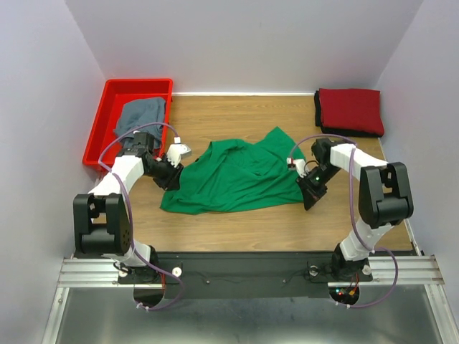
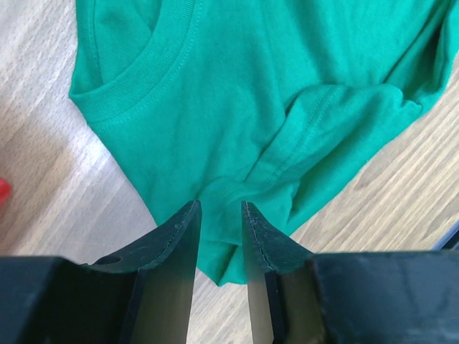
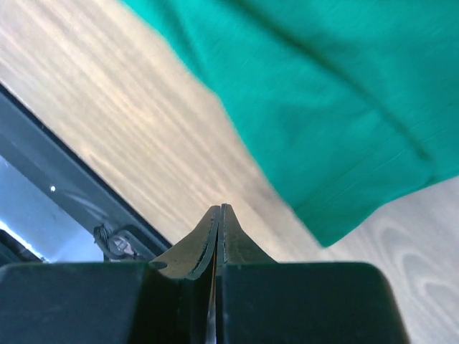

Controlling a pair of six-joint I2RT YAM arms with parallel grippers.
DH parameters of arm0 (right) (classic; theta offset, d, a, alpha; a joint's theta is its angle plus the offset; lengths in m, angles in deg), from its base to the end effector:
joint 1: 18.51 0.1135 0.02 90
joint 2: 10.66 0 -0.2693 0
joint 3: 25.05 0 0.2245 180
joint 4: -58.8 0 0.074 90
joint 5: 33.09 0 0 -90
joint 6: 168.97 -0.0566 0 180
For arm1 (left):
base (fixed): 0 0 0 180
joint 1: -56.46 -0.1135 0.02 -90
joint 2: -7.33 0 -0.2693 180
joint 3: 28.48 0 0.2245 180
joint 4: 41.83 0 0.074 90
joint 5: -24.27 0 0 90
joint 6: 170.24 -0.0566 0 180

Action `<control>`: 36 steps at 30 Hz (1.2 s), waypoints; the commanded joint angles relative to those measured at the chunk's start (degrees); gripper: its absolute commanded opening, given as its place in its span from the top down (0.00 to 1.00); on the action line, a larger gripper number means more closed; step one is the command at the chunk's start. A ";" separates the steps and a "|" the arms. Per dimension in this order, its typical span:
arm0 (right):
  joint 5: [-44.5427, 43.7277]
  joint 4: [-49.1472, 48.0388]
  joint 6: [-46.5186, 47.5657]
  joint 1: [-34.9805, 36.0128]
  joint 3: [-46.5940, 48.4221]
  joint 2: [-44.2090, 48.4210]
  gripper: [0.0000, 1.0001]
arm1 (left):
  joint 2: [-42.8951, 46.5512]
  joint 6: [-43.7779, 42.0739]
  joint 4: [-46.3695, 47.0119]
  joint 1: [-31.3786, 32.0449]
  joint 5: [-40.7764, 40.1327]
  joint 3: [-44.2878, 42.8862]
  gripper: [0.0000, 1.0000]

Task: Fold and stack the t-shirts
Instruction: Flatten the tshirt out

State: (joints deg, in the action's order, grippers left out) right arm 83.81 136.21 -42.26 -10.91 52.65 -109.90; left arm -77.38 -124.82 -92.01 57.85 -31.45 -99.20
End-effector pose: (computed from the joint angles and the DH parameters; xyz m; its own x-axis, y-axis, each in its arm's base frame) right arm 0.2471 0.0588 0.1739 -0.7562 -0.6387 -0.1424 -0.6239 0.6380 0.4513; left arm 0.2648 -0.0383 0.2187 -0.4547 0.5912 -0.6662 0.8206 0.5688 -0.0553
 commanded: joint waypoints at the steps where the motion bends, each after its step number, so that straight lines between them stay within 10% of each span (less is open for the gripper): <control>1: 0.88 2.69 2.49 0.49 -1.55 5.28 0.99 | 3.05 -1.65 -2.50 -0.16 1.40 1.26 0.60; 6: 0.61 -1.07 -2.07 0.49 1.68 7.57 0.90 | 3.50 -1.65 -2.50 -0.16 1.66 1.43 0.60; 11: 3.34 -5.04 -6.47 0.67 7.76 4.50 0.47 | 3.41 -0.69 -1.89 -0.16 2.10 1.43 0.60; 36: 0.88 -12.60 -6.74 5.32 9.26 -4.99 0.42 | 1.91 -0.42 -1.09 -0.07 2.02 1.96 0.60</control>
State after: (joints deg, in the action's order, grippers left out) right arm 85.31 126.90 -48.30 -6.04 60.76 -114.91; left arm -76.07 -125.06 -92.78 57.85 -30.97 -97.95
